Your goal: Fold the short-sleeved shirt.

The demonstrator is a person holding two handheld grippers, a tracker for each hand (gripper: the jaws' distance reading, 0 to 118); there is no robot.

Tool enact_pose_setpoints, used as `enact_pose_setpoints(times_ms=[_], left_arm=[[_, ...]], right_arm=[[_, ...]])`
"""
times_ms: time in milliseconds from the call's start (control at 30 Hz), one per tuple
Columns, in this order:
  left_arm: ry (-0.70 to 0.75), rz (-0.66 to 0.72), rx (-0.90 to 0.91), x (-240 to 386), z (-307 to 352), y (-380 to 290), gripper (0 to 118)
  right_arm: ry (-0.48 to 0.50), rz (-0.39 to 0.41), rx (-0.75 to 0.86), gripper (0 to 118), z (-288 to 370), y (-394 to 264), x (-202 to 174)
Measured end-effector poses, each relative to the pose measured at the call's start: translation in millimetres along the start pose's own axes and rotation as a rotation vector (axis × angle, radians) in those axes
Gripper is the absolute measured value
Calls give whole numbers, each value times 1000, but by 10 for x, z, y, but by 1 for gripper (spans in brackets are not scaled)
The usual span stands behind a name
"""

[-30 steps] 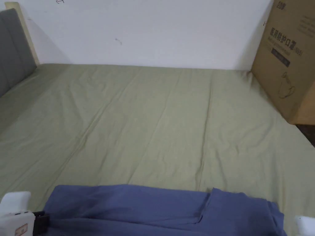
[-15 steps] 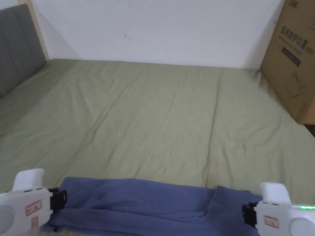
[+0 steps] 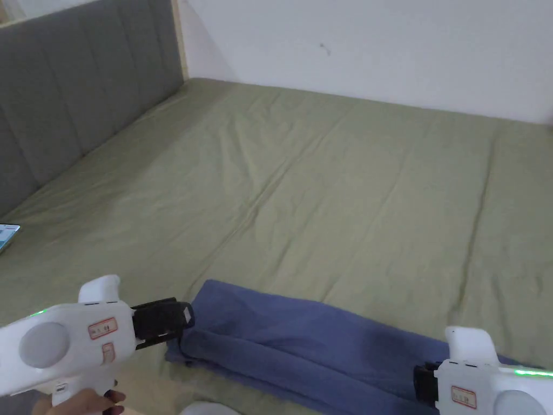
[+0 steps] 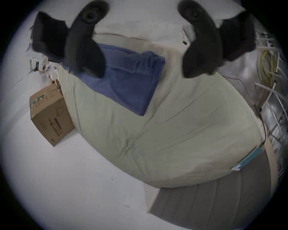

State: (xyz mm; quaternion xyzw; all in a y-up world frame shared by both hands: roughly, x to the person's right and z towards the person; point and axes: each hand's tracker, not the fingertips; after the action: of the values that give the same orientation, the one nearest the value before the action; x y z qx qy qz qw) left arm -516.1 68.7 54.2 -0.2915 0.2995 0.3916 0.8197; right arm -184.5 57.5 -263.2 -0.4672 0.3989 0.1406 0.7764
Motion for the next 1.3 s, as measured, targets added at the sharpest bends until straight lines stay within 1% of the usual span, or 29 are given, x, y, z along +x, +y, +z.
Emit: enact_pose_setpoints(times_ms=[33,100,233,267,300,333,400,433,467,500,533,567,600,633,667,700,800,900,1033,1067,1100,1133,1233,1300], left_arm=[[-29,30,-7,-48,-41,-21,112],[-78,104,-55,-114,-185,-70,111],[-103,230,-138,-178,-512,-158,111],[-138,272,-147,-189,-581,-179,110],[-179,297,-141,-199,-639,-200,111],[-180,293,-107,-193,-658,-203,112],[-166,300,-115,-274,-749,-157,111],[-172,347,-99,-290,-761,-145,110],[-182,372,-89,-306,-778,-140,104],[-172,346,-97,-328,-785,-136,88],[-111,292,-95,-324,-773,-123,40],[7,215,-94,-314,-751,-111,13],[71,181,-103,-340,-762,-118,12],[-88,267,-104,-416,-755,-153,11],[-131,364,-107,-474,-712,-130,11],[-144,394,-96,-490,-672,-107,11],[-140,346,-76,-354,-577,-89,11],[-130,269,-54,-149,-476,-11,11],[-112,220,-29,95,-352,108,11],[-87,171,-19,224,-321,134,11],[-76,93,-15,389,-286,159,11],[-80,33,-6,556,-258,174,11],[-156,-113,-4,1140,-220,195,11],[-203,-255,-19,1571,-248,142,11]], right_arm=[[0,7,-8,3,-25,8,-24],[1,20,-22,3,-67,22,-81],[-7,37,-37,3,-111,62,-150],[-9,40,-42,3,-125,74,-154],[-12,43,-45,3,-143,86,-148],[-16,45,-49,3,-156,93,-144],[-27,49,-55,3,-178,98,-124],[-32,47,-57,3,-185,105,-113],[-35,41,-62,3,-192,103,-97],[-33,35,-66,3,-198,98,-83],[-30,28,-69,3,-204,92,-71],[-25,23,-73,3,-212,90,-61],[-23,20,-78,3,-221,87,-58],[-21,20,-81,3,-228,83,-58],[-25,23,-85,3,-231,79,-62],[-28,31,-88,3,-230,79,-66],[-29,33,-82,3,-209,77,-54],[-28,19,-77,3,-192,77,-10],[-28,-5,-71,3,-141,51,87],[-28,-12,-69,3,-122,43,118],[-29,-20,-63,3,-96,35,150],[-31,-24,-56,3,-68,26,180],[-41,-56,-32,3,31,2,313],[-40,-92,-17,3,99,-19,427]])
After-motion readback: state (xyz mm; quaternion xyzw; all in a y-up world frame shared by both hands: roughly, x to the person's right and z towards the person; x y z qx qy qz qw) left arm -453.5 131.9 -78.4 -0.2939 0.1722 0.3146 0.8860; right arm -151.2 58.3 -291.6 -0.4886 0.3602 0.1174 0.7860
